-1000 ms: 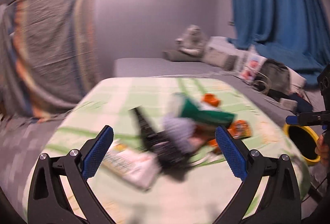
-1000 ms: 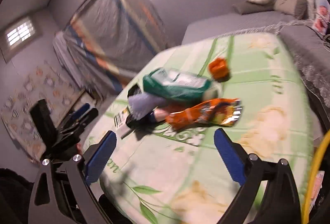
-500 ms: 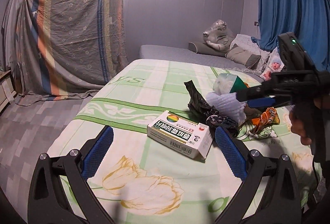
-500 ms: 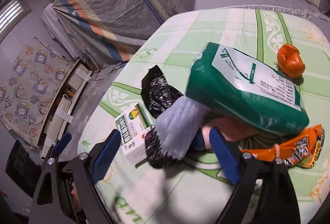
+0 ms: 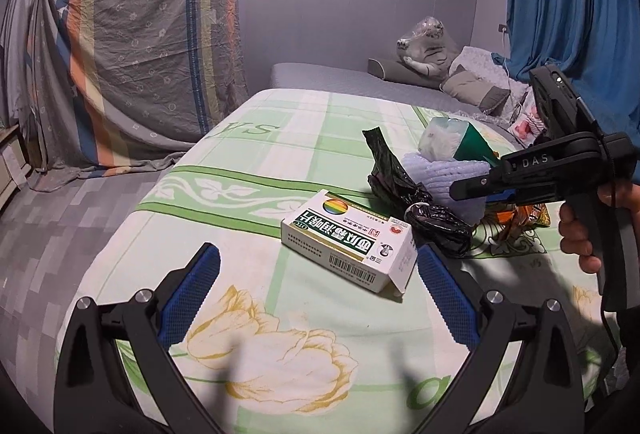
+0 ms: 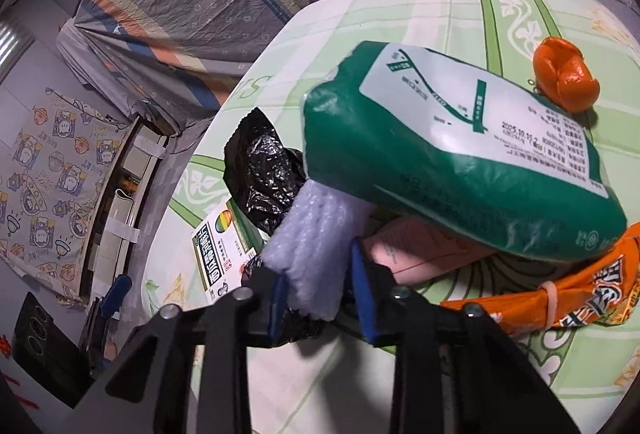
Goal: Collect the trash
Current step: 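Grasp the white foam mesh sleeve with the right gripper, then lift the foam sleeve with the right gripper while the left moves toward the tissue pack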
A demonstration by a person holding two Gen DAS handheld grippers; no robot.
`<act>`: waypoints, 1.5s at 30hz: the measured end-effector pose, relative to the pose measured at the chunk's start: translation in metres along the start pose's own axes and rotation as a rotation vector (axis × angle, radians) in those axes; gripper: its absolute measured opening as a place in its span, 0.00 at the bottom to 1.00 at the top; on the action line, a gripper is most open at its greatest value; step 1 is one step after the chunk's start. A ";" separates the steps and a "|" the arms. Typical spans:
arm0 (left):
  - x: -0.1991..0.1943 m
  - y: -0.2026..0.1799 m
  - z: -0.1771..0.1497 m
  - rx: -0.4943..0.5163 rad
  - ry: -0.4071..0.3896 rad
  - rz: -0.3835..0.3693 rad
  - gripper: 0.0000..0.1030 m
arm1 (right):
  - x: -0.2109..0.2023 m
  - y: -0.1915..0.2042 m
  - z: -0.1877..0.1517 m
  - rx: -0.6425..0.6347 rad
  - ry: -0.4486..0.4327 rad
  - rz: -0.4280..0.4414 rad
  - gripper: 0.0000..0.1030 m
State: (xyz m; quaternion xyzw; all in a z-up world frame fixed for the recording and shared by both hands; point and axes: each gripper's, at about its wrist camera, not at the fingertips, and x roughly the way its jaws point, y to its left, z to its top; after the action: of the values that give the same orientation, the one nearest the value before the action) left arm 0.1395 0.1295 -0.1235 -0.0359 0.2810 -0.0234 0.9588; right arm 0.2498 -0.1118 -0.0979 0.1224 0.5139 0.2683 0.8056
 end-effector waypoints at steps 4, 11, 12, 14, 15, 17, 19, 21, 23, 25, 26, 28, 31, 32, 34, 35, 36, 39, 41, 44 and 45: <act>-0.001 -0.006 0.003 0.020 -0.001 0.012 0.92 | -0.011 -0.001 -0.005 -0.015 0.002 0.034 0.12; -0.002 -0.015 0.012 0.063 -0.008 0.009 0.92 | -0.043 -0.012 -0.024 0.002 0.003 0.142 0.12; -0.001 -0.017 0.014 0.074 -0.010 0.007 0.92 | -0.048 -0.014 -0.029 0.012 0.008 0.167 0.12; -0.001 -0.022 0.017 0.098 -0.013 0.007 0.92 | -0.063 -0.016 -0.039 0.014 0.009 0.217 0.12; -0.001 -0.025 0.018 0.109 -0.011 0.005 0.92 | -0.072 -0.017 -0.045 0.011 0.005 0.230 0.12; 0.000 -0.031 0.020 0.130 -0.003 -0.013 0.92 | -0.089 -0.019 -0.056 0.011 -0.006 0.278 0.12; 0.002 -0.035 0.021 0.134 0.002 -0.031 0.92 | -0.105 -0.024 -0.065 0.017 -0.025 0.308 0.12; 0.003 -0.041 0.022 0.142 0.010 -0.073 0.92 | -0.125 -0.028 -0.074 0.025 -0.057 0.338 0.12; 0.002 -0.048 0.023 0.171 0.005 -0.106 0.92 | -0.151 -0.035 -0.082 0.031 -0.114 0.342 0.12; 0.001 -0.060 0.027 0.226 -0.003 -0.140 0.92 | -0.182 -0.047 -0.088 0.038 -0.200 0.329 0.12; 0.001 -0.069 0.030 0.270 -0.005 -0.173 0.92 | -0.193 -0.053 -0.091 0.046 -0.233 0.322 0.12; 0.001 -0.084 0.034 0.337 0.000 -0.227 0.92 | -0.216 -0.067 -0.097 0.068 -0.300 0.309 0.12; 0.007 -0.109 0.042 0.442 0.018 -0.333 0.92 | -0.243 -0.091 -0.110 0.113 -0.376 0.283 0.12; 0.010 -0.120 0.046 0.488 0.018 -0.373 0.92 | -0.248 -0.096 -0.113 0.125 -0.387 0.282 0.12; 0.015 -0.133 0.053 0.545 0.017 -0.423 0.92 | -0.251 -0.102 -0.117 0.141 -0.400 0.274 0.12; 0.021 -0.142 0.059 0.578 0.033 -0.467 0.92 | -0.251 -0.106 -0.120 0.149 -0.404 0.270 0.12; 0.026 -0.148 0.062 0.600 0.052 -0.506 0.92 | -0.251 -0.106 -0.123 0.158 -0.407 0.270 0.12; 0.042 -0.169 0.074 0.657 0.086 -0.572 0.92 | -0.255 -0.113 -0.133 0.172 -0.413 0.270 0.12; 0.056 -0.185 0.078 0.698 0.137 -0.604 0.92 | -0.259 -0.122 -0.139 0.182 -0.414 0.277 0.12; 0.073 -0.207 0.082 0.743 0.179 -0.635 0.92 | -0.259 -0.129 -0.142 0.198 -0.414 0.280 0.12; 0.078 -0.210 0.082 0.750 0.199 -0.653 0.92 | -0.260 -0.131 -0.143 0.203 -0.413 0.283 0.12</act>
State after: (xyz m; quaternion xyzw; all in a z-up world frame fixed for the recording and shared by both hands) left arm 0.2445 -0.0804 -0.0790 0.2274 0.3173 -0.4246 0.8169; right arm 0.0767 -0.3760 -0.0248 0.3252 0.3405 0.2946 0.8316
